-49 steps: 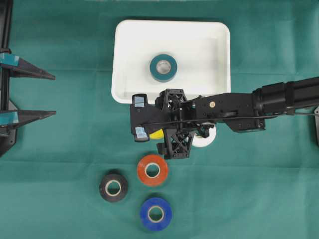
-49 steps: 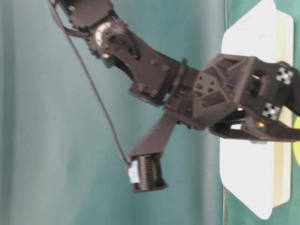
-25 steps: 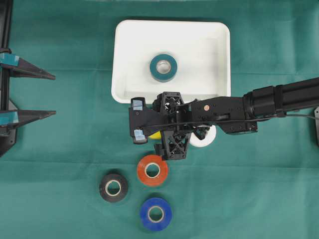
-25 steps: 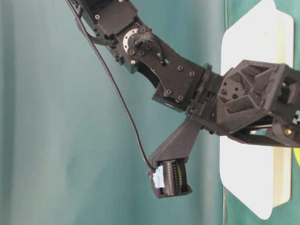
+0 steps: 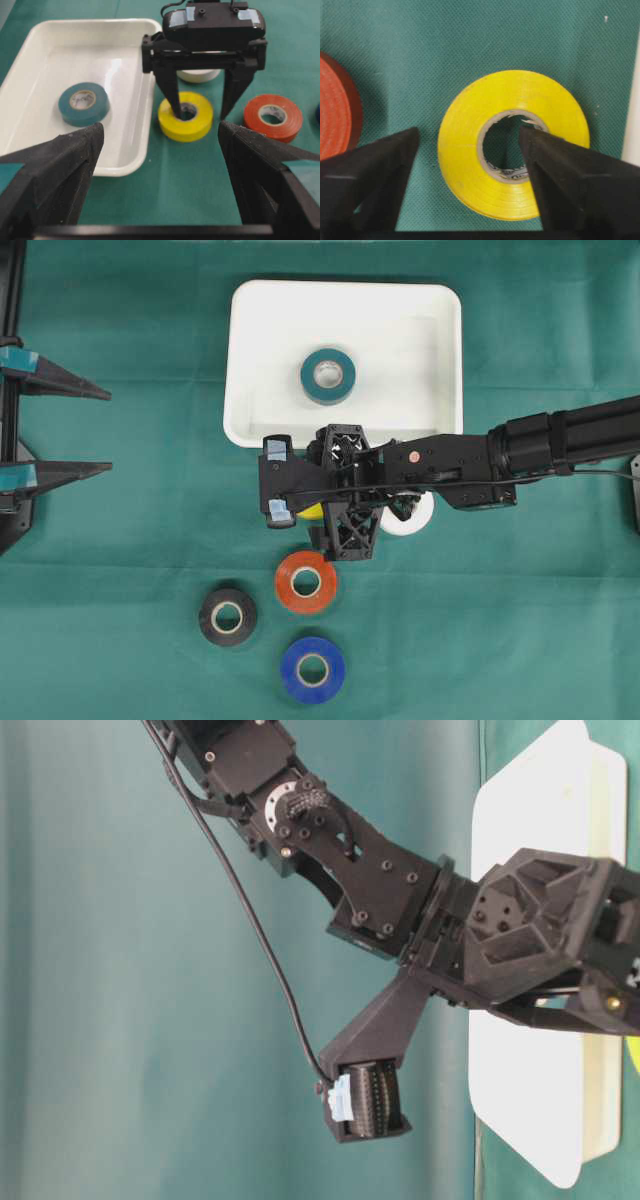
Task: Pick up the tape from a random location and place it into the white case.
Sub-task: 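Lower the right gripper into the yellow roll's hole and close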
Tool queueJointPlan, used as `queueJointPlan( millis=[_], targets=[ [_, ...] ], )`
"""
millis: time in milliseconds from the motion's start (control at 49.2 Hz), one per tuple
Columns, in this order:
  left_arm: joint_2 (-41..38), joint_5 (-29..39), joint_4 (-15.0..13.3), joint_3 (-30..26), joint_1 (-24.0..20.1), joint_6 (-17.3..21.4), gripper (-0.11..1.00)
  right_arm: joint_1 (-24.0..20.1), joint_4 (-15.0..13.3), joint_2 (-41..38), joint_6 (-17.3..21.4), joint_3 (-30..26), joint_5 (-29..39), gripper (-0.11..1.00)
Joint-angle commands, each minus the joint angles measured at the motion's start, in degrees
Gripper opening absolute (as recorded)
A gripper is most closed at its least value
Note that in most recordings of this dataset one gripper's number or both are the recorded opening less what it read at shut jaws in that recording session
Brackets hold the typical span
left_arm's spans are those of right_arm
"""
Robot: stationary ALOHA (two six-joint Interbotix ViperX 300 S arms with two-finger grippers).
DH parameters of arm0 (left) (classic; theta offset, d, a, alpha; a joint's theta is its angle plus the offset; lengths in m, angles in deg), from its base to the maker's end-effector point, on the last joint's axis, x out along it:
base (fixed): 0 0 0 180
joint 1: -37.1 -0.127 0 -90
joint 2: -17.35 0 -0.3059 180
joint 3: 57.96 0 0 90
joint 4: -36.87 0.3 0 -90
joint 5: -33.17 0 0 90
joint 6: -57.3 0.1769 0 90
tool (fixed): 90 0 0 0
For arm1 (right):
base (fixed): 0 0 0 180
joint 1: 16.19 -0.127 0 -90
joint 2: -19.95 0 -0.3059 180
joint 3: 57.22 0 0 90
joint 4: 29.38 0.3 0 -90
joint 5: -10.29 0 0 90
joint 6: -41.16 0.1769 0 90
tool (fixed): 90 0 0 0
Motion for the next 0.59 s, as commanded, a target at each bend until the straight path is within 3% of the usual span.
queueJointPlan(
  millis=[0,122,203,570],
  targets=[
    [-0.7,-0.3,-0.1,-0.6,-0.1,-0.1,0.91,0.2,0.0,0.8,0.5,-0.4,-0.3,0.75],
    [-0.7,-0.3,-0.1,-0.6,-0.1,-0.1,0.91,0.2,0.0,0.8,0.4,-0.4,-0.1,0.43],
    [-0.7,-0.3,-0.1,-0.6,-0.1,-0.1,0.91,0.2,0.0,0.8,0.5,-0.4,0.4,0.33],
    [-0.7,-0.3,-0.1,-0.6,-0.1,-0.1,0.91,-0.3,0.0,1.7,0.5,-1.3,1.3,0.32]
  ],
)
